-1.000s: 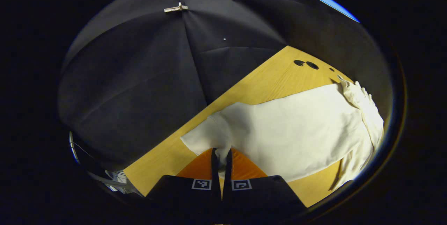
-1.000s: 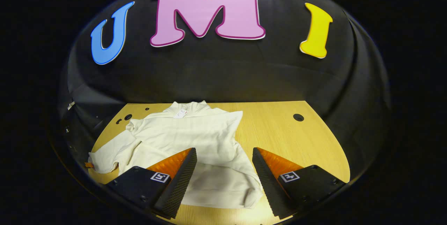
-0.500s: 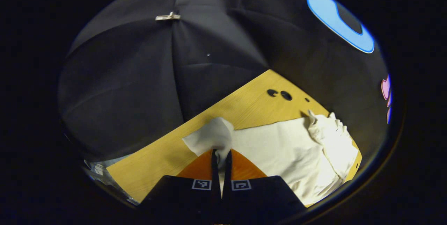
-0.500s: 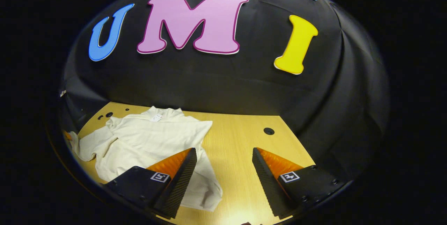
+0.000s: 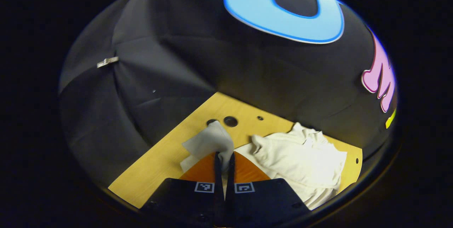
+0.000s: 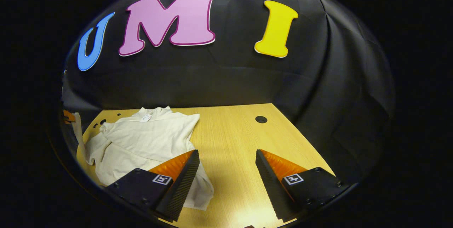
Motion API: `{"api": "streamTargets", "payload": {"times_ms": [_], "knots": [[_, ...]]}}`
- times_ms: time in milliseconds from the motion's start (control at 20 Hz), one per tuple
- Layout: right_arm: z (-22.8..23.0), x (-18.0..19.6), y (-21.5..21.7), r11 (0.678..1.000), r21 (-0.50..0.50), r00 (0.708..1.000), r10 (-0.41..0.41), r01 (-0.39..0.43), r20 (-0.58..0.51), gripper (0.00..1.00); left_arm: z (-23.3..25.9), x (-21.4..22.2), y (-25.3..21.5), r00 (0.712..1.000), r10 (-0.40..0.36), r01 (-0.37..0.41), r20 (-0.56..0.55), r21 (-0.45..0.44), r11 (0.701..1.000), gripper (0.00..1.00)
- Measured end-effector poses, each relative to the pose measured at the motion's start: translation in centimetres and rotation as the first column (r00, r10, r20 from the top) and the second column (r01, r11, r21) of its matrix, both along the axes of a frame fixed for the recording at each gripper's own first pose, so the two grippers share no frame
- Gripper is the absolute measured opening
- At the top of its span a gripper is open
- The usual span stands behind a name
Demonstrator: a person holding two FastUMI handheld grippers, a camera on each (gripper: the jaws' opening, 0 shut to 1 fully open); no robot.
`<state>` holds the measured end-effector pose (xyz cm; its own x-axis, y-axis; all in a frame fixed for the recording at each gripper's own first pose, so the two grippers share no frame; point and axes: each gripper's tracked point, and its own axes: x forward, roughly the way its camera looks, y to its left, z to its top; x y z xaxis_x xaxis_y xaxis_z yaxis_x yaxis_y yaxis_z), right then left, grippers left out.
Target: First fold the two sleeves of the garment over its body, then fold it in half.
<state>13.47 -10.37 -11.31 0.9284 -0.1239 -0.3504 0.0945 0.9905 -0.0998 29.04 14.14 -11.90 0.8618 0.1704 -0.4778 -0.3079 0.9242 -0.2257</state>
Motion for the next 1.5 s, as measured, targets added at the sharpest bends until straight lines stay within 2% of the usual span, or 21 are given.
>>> {"api": "streamTargets", "payload": {"times_ms": [200,350,450,650,800,1000,1150,1250,1400,1500], "knots": [[-0.9,-0.5,-2.0,1.0,0.004,1.0,-0.021,0.021,-0.008,0.98,1.9,4.2,-9.1,0.988,-0.152,0.152,0.012,0.044,0.987,0.06],[-2.1,-1.2,-3.0,0.999,0.024,0.999,-0.028,0.029,-0.025,0.98,2.6,6.5,-17.5,0.957,-0.29,0.287,0.025,0.084,0.954,0.06],[-2.8,-1.5,-3.5,0.998,0.043,0.999,-0.039,0.041,-0.032,0.98,3.0,7.4,-24.3,0.919,-0.392,0.388,0.049,0.074,0.919,0.06],[-3.9,-1.6,-4.1,0.996,0.063,0.997,-0.057,0.06,-0.056,0.98,1.8,7.3,-35.9,0.833,-0.553,0.55,0.029,0.067,0.832,0.06],[-4.4,-1.6,-4.6,0.994,0.079,0.996,-0.065,0.069,-0.062,0.98,0.2,7.0,-41.9,0.78,-0.626,0.624,0.005,0.079,0.777,0.06],[-4.6,-1.8,-4.9,0.99,0.11,0.994,-0.084,0.09,-0.064,0.98,-2.3,6.7,-46.5,0.751,-0.66,0.659,-0.029,0.085,0.747,0.07],[-4.5,-1.9,-5.2,0.986,0.127,0.993,-0.101,0.107,-0.059,0.98,-3.7,5.9,-48.9,0.706,-0.706,0.708,-0.052,0.069,0.703,0.24],[-4.6,-1.9,-4.9,0.984,0.138,0.993,-0.1,0.108,-0.061,0.98,-3.2,5.2,-49.7,0.696,-0.716,0.718,-0.052,0.072,0.692,0.52],[-5.1,-3.0,-4.5,0.984,0.149,0.994,-0.084,0.094,-0.074,0.99,-2.2,4.6,-48.4,0.696,-0.717,0.715,-0.041,0.122,0.688,0.94],[-5.1,-3.2,-3.3,0.985,0.154,0.995,-0.061,0.073,-0.078,1.0,-0.9,3.9,-46.0,0.701,-0.712,0.706,-0.028,0.165,0.689,0.97]]}}
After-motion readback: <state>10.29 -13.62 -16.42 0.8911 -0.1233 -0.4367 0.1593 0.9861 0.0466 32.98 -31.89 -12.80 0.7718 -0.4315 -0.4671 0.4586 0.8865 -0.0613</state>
